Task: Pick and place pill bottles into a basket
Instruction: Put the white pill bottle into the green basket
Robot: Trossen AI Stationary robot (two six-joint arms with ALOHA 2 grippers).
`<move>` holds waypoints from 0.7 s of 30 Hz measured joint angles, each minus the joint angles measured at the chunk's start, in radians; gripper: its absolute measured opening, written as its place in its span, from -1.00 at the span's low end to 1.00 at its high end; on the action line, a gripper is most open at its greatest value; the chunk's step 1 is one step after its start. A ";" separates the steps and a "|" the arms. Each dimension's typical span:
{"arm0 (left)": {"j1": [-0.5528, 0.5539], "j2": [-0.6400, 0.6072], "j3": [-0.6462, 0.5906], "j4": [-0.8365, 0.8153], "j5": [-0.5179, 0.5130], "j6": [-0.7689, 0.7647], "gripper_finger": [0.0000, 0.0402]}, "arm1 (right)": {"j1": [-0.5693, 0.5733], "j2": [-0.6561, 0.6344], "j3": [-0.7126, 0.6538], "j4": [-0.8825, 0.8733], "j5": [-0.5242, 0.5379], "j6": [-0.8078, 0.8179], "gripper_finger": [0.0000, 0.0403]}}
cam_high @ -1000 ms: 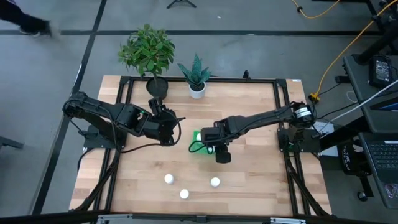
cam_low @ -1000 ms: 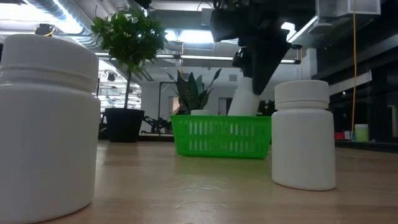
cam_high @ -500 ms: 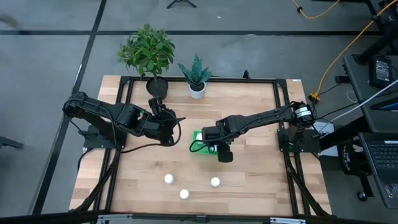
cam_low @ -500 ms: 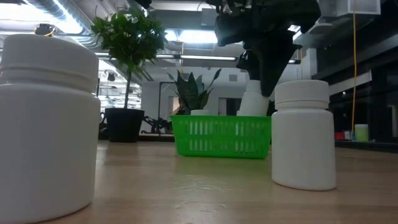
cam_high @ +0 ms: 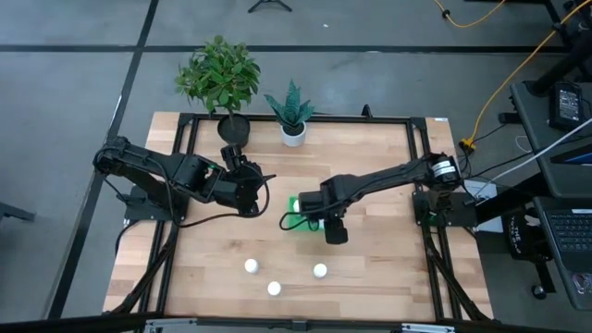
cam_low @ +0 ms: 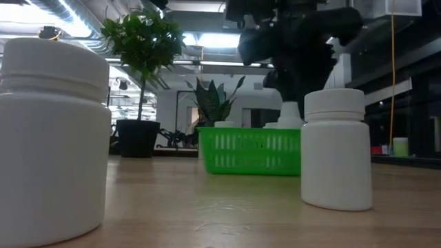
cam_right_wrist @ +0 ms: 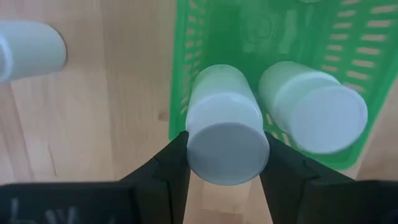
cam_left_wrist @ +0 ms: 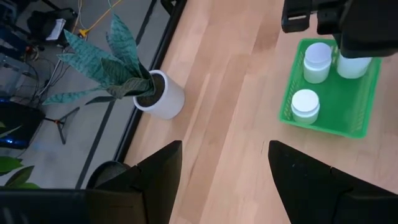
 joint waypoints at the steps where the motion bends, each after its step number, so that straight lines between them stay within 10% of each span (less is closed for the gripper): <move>1: 0.000 0.000 0.000 0.000 0.000 0.000 0.16 | 0.000 0.006 0.000 0.000 -0.005 -0.003 -0.25; 21: 0.000 0.000 0.000 0.000 0.002 0.000 0.16 | 0.000 0.021 0.000 0.008 -0.009 0.008 -0.06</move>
